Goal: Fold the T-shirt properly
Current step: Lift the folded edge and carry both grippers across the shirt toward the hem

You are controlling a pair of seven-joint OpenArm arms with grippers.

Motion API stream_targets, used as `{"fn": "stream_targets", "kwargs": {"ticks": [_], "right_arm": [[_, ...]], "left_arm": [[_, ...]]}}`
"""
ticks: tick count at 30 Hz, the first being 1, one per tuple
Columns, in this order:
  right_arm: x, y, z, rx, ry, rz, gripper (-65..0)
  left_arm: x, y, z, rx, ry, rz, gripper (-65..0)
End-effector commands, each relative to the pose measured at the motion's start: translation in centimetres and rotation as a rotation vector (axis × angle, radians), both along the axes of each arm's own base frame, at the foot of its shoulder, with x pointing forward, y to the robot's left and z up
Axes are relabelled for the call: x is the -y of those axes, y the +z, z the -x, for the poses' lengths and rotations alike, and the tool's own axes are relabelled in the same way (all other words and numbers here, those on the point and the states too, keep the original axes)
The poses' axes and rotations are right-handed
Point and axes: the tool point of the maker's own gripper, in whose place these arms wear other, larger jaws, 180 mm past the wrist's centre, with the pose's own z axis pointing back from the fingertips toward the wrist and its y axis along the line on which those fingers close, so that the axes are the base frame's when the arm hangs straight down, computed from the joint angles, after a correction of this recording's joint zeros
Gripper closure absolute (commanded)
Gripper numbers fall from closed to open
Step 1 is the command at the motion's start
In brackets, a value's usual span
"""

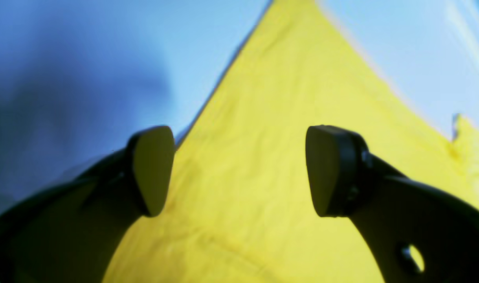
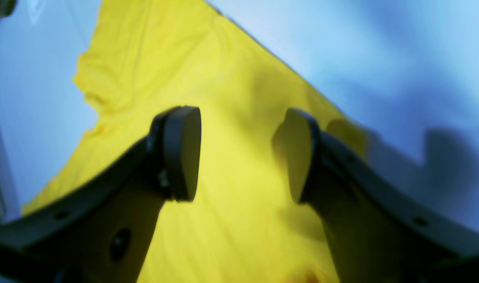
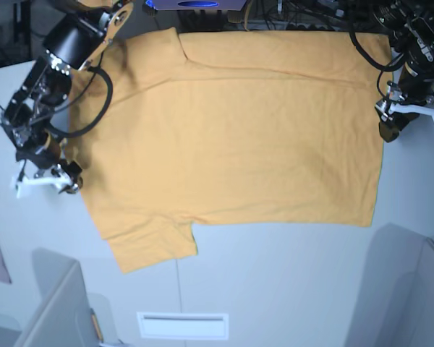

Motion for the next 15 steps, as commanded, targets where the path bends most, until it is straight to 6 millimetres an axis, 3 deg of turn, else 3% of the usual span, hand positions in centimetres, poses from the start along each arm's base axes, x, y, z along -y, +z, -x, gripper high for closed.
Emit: {"fn": "stream_targets", "kwargs": {"ticks": [1, 6, 8, 12, 15], "right_arm": [[0.1, 1.1, -2.1, 0.049, 0.012, 0.014, -32.0], [0.9, -0.9, -8.3, 0.024, 0.049, 0.036, -32.1], [1.6, -2.2, -9.9, -0.005, 0.039, 0.037, -33.5], [3.7, -3.4, -12.5, -0.022, -0.017, 0.045, -43.7], [2.7, -3.3, -14.6, 0.038, 0.052, 0.049, -45.8]], "left_arm": [[-0.3, 0.8, -0.5, 0.014, -0.013, -0.042, -49.5], [0.3, 0.0, -2.0, -0.060, -0.057, -0.138, -49.4], [0.0, -0.2, -1.8, -0.084, -0.058, -0.167, -49.4], [-0.3, -0.3, -1.5, -0.094, -0.052, -0.176, -49.4], [-0.3, -0.4, -1.3, -0.098, -0.050, -0.176, -49.4]]}}
